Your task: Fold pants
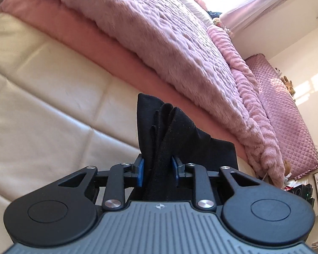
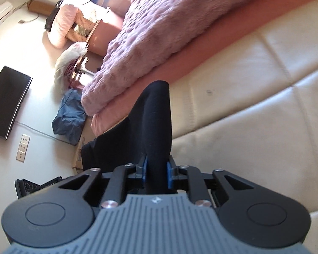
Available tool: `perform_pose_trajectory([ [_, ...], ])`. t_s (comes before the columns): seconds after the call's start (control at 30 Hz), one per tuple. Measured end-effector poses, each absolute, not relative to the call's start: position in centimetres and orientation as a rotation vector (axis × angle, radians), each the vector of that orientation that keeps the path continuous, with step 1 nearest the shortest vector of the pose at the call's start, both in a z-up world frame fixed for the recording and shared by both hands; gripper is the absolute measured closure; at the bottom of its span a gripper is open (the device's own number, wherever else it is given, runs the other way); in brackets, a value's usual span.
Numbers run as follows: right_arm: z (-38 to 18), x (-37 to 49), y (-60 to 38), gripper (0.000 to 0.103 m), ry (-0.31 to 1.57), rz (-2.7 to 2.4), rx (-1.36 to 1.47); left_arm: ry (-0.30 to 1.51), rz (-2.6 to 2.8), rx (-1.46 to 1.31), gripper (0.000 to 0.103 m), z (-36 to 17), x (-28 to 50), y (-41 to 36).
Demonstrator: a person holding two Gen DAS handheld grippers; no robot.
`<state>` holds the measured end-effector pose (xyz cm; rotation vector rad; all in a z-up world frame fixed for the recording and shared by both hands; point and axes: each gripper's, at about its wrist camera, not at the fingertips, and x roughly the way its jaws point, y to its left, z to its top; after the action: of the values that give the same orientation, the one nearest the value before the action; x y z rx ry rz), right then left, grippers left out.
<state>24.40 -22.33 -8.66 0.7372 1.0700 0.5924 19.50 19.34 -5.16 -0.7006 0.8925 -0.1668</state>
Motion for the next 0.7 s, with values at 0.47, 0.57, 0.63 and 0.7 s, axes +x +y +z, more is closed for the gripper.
perform_pose_trajectory([
  [0.47, -12.9, 33.1, -12.9, 0.09, 1.126, 0.61, 0.758, 0.943, -0.145, -0.623, 0.074, -8.9, 28.5, 25.5],
  [0.57, -14.3, 35.0, -11.9, 0.09, 1.127, 0.599, 0.728, 0.952, -0.14, -0.605, 0.074, -10.6, 30.0, 26.1],
  [0.63, -15.5, 36.1, -11.5, 0.09, 1.135, 0.59, 0.717, 0.962, -0.125, -0.602, 0.074, -11.9, 30.6, 26.4],
  [0.7, -16.4, 37.1, -11.2, 0.09, 1.14, 0.58, 0.694, 0.972, -0.101, -0.609, 0.074, -13.3, 31.1, 26.9],
])
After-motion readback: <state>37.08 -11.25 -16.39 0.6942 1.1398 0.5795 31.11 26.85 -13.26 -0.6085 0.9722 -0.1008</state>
